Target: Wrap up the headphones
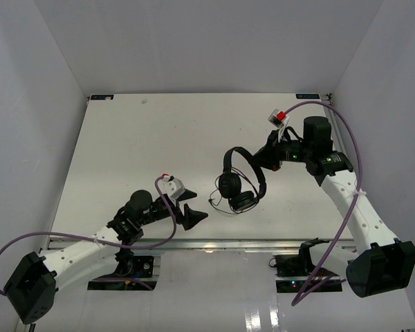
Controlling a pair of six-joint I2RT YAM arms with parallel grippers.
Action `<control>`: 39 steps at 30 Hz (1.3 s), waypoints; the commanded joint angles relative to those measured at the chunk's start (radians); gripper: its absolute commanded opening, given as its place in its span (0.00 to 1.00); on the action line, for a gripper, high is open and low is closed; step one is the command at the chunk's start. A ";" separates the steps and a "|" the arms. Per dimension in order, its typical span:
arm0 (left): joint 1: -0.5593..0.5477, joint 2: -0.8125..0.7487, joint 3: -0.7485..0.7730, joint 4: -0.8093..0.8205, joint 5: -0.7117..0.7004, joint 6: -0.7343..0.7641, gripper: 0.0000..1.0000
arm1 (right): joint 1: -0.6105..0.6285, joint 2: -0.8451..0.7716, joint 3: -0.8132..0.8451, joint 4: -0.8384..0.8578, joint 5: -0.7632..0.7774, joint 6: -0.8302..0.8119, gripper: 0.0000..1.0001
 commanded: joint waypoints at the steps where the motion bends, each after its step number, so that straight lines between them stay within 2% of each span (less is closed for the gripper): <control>1: -0.037 0.091 -0.024 0.246 0.058 0.031 0.98 | -0.005 0.013 0.084 0.037 -0.059 0.057 0.08; 9: -0.093 0.324 0.079 0.335 -0.028 0.195 0.98 | -0.005 0.027 0.095 0.054 -0.085 0.119 0.08; 14: -0.129 0.449 0.142 0.390 -0.170 0.293 0.98 | -0.005 0.022 0.095 0.063 -0.097 0.134 0.08; 18: -0.133 0.504 0.142 0.500 -0.251 0.294 0.97 | -0.005 0.014 0.098 0.063 -0.110 0.144 0.08; 22: -0.133 0.565 0.145 0.557 -0.195 0.250 0.92 | -0.005 0.014 0.106 0.071 -0.129 0.161 0.08; 23: -0.133 0.587 0.146 0.574 -0.183 0.227 0.88 | -0.005 0.015 0.108 0.074 -0.134 0.170 0.08; 24: -0.133 0.610 0.146 0.594 -0.179 0.199 0.78 | -0.005 0.015 0.110 0.080 -0.138 0.182 0.08; 28: -0.137 0.667 0.141 0.728 -0.172 0.113 0.29 | -0.005 0.016 0.123 0.092 -0.152 0.210 0.08; 31: -0.144 0.706 0.166 0.742 -0.174 0.095 0.10 | -0.005 0.012 0.131 0.093 -0.156 0.223 0.08; 34: -0.149 0.718 0.199 0.723 -0.170 0.083 0.01 | -0.005 0.007 0.130 0.102 -0.165 0.243 0.08; 39: -0.149 0.715 0.231 0.667 -0.176 0.067 0.00 | -0.007 0.005 0.131 0.119 -0.181 0.269 0.08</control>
